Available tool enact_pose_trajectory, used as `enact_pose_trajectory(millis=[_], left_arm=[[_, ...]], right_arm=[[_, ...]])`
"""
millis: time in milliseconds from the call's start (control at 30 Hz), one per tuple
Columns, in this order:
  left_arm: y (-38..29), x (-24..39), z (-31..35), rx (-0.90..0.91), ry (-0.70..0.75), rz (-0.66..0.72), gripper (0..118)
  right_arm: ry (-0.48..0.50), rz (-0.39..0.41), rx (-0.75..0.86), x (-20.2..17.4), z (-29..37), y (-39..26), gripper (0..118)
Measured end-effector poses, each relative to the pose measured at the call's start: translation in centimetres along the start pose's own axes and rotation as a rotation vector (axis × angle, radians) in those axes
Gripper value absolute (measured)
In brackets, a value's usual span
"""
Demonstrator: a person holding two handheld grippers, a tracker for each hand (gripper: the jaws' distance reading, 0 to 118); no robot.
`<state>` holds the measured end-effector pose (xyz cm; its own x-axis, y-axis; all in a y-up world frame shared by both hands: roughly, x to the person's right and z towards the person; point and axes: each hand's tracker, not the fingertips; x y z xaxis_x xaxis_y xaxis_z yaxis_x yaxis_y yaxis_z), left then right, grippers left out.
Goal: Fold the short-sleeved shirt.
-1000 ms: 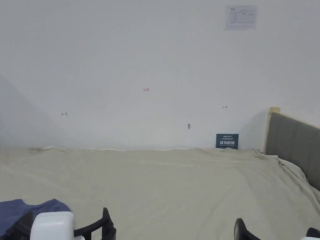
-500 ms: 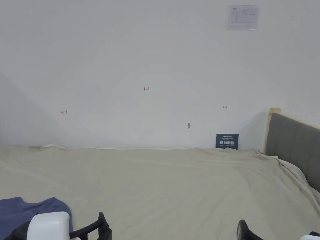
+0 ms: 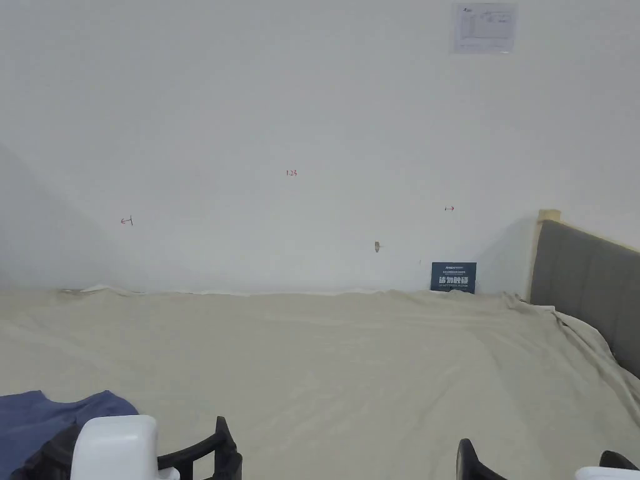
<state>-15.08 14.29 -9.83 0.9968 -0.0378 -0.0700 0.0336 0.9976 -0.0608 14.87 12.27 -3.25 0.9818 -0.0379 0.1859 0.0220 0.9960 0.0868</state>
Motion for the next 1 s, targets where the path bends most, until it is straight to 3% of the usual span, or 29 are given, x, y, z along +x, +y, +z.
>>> enact_pose_trajectory(millis=[167,400,467,500,533,567,600,633,700,767,867,1000], left_arm=[[-0.3,0.5,-0.1,0.002,-0.003,0.005,118],[-0.3,1.1,0.0,0.001,-0.016,-0.035,118],[-0.1,1.1,0.0,0.006,-0.024,-0.029,116],[0.0,1.1,0.0,0.009,-0.026,-0.027,105],[0.1,1.3,0.2,0.013,-0.027,-0.032,80],[0.2,1.5,0.2,0.023,-0.014,-0.04,36],[0.2,1.7,-0.1,0.013,0.013,-0.075,0],[0.2,1.4,-0.8,-0.004,0.049,-0.081,0],[0.0,0.9,-1.5,-0.007,-0.033,-0.041,0],[0.0,1.0,-1.2,-0.007,-0.018,-0.042,0],[-0.2,0.9,-1.7,-0.006,-0.026,-0.047,0],[0.0,1.3,-1.5,-0.014,-0.032,-0.04,0]], right_arm=[[0.039,-0.011,-0.005,0.2,0.0,0.0,118],[0.022,-0.025,0.015,0.3,0.2,0.3,117],[0.026,-0.029,0.009,0.3,0.2,0.4,108],[0.025,-0.03,0.009,0.2,0.2,0.5,87],[0.015,-0.027,0.015,0.2,0.1,0.5,63],[0.013,-0.028,0.015,0.2,0.0,0.5,37],[0.006,-0.026,0.013,0.2,-0.2,0.5,12],[-0.002,-0.027,0.002,0.2,-0.4,0.5,8],[0.009,-0.042,-0.009,0.3,-0.6,0.4,0],[0.037,-0.055,-0.014,0.6,-0.6,0.3,0],[0.003,-0.025,-0.004,0.3,-0.6,0.2,0],[-0.007,-0.052,-0.023,0.9,-1.1,0.4,0]])
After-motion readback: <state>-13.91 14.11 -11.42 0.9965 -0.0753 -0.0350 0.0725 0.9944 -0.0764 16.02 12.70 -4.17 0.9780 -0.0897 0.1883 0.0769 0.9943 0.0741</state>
